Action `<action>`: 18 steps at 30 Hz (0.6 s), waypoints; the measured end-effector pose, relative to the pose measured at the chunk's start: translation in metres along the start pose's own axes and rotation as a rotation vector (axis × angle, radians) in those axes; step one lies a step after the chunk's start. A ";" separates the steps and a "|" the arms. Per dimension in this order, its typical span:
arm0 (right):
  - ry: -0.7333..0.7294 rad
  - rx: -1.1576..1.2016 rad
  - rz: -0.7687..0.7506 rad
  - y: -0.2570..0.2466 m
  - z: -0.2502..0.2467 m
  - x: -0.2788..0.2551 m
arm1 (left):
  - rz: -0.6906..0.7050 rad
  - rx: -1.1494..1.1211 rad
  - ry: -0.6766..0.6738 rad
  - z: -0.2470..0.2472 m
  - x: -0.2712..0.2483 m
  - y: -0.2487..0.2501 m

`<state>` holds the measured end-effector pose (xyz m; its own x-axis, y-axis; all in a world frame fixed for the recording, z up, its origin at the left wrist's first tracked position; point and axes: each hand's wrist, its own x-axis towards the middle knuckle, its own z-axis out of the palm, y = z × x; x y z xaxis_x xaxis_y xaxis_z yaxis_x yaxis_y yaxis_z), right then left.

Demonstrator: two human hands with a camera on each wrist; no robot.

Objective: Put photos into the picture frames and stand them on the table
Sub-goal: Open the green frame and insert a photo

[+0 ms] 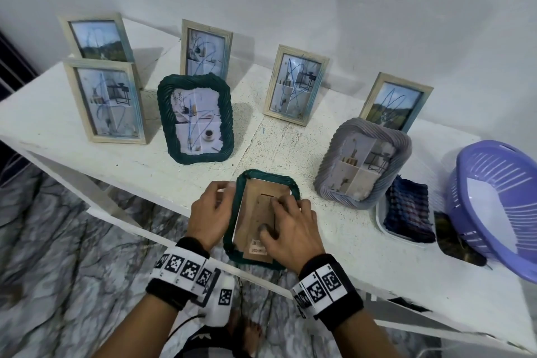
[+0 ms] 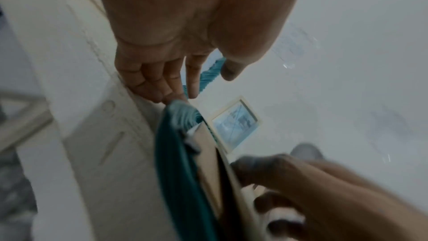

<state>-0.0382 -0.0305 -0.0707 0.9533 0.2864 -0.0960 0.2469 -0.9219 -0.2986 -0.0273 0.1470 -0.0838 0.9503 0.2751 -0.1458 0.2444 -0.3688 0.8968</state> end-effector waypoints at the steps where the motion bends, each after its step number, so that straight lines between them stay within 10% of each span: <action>1: -0.024 0.053 0.040 -0.002 -0.004 0.002 | -0.047 -0.163 0.001 -0.002 0.001 0.003; 10: 0.029 0.698 0.249 -0.007 -0.062 -0.007 | 0.085 -0.642 -0.289 0.007 -0.015 0.053; 18: 0.218 1.246 0.380 0.027 -0.063 -0.012 | 0.307 -0.029 -0.341 0.014 -0.006 0.009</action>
<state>-0.0323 -0.0753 -0.0178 0.9643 -0.0909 -0.2487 -0.2535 -0.0459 -0.9662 -0.0286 0.1299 -0.0806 0.9882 -0.1530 0.0039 -0.0597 -0.3613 0.9305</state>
